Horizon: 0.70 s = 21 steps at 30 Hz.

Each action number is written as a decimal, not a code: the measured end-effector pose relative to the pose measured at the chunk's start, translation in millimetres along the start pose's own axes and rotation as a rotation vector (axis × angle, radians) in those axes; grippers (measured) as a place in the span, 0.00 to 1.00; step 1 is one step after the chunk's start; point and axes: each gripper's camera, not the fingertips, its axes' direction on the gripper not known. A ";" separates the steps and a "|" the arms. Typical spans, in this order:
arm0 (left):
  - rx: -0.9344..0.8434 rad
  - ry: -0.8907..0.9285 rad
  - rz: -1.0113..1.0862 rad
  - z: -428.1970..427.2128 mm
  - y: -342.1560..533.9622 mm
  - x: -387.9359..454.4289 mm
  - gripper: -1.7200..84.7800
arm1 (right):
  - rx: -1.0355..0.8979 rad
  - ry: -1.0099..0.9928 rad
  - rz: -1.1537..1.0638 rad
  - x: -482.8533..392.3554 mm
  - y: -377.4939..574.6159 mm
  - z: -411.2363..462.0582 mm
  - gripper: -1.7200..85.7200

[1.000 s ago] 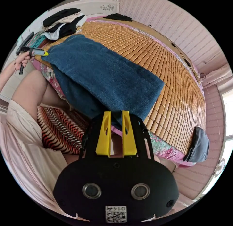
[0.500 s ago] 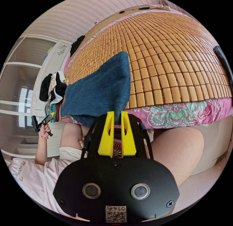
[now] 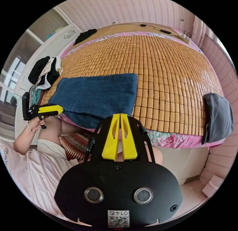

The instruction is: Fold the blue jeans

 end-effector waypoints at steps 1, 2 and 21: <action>0.007 -0.024 0.016 9.8 -2.7 12.1 0.04 | 0.023 0.010 -0.073 -20.4 -10.7 2.0 0.02; 0.021 -0.039 0.033 19.8 -6.6 23.5 0.04 | 0.014 -0.002 -0.151 -43.3 -25.4 9.9 0.02; -0.049 -0.224 0.240 146.6 38.3 105.8 0.01 | -0.360 0.196 -0.650 -226.3 -227.5 142.3 0.01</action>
